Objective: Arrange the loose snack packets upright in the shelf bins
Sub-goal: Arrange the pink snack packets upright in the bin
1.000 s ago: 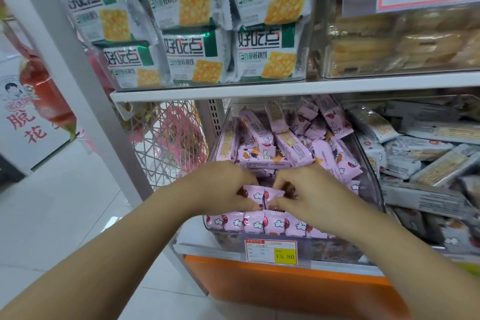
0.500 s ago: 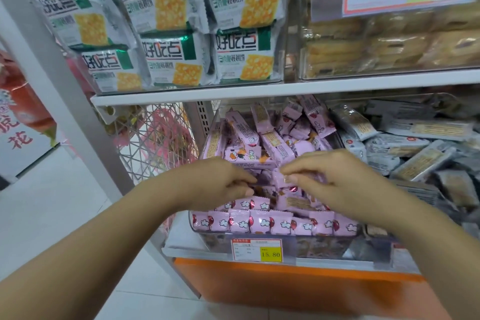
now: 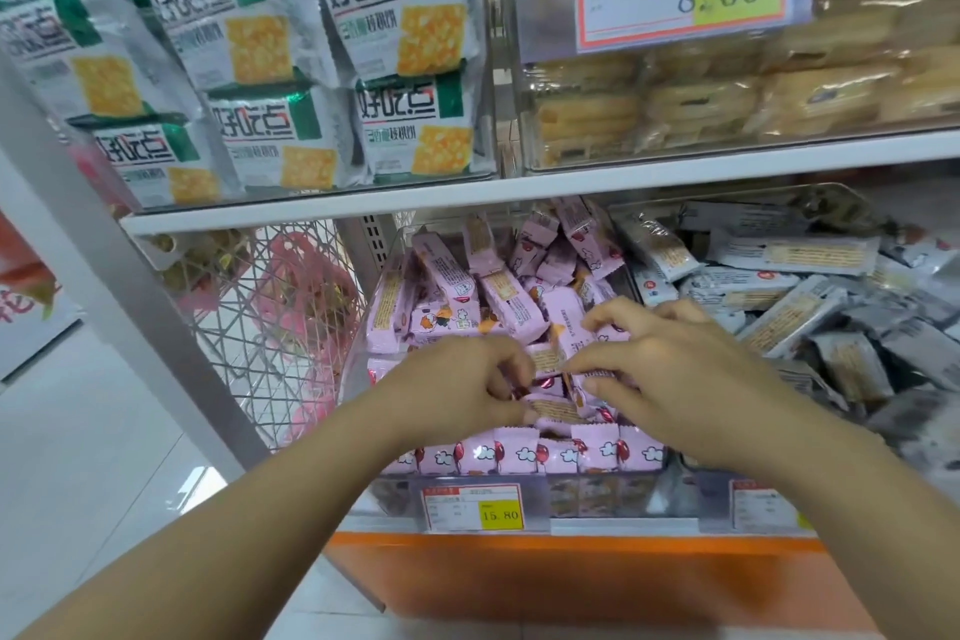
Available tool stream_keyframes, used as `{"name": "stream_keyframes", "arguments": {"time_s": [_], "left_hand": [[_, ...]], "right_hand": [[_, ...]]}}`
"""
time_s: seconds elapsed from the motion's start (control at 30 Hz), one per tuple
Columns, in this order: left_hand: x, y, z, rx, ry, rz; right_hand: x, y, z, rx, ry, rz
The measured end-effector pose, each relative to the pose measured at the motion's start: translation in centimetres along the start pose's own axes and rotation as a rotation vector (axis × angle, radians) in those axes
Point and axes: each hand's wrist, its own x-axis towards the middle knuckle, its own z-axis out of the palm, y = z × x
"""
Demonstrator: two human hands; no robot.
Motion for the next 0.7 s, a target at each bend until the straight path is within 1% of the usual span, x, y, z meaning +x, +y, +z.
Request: {"name": "stream_keyframes", "arguments": {"time_s": [0.1, 0.17, 0.33, 0.4, 0.57, 0.7], "left_hand": [[0.5, 0.1, -0.1, -0.114, -0.045, -0.032], [0.7, 0.2, -0.2, -0.176, -0.04, -0.03], [0.2, 1.0, -0.3, -0.295, 0.045, 0.002], [-0.4, 1.3, -0.5, -0.366, 0.123, 0.031], [-2.8, 0.7, -2.2, -0.469, 0.39, 0.026], [-4.5, -1.3, -3.1, -0.502, 0.622, -0.03]], "right_hand": [[0.1, -0.2, 0.7, 0.066, -0.038, -0.074], [0.1, -0.2, 0.9, 0.146, -0.022, -0.072], [0.5, 0.4, 0.8, 0.403, 0.241, 0.015], [0.7, 0.7, 1.1, 0.442, 0.312, 0.029], [0.8, 0.7, 1.8, 0.462, 0.393, 0.047], [1.0, 0.3, 2.1, 0.487, 0.445, 0.041]]}}
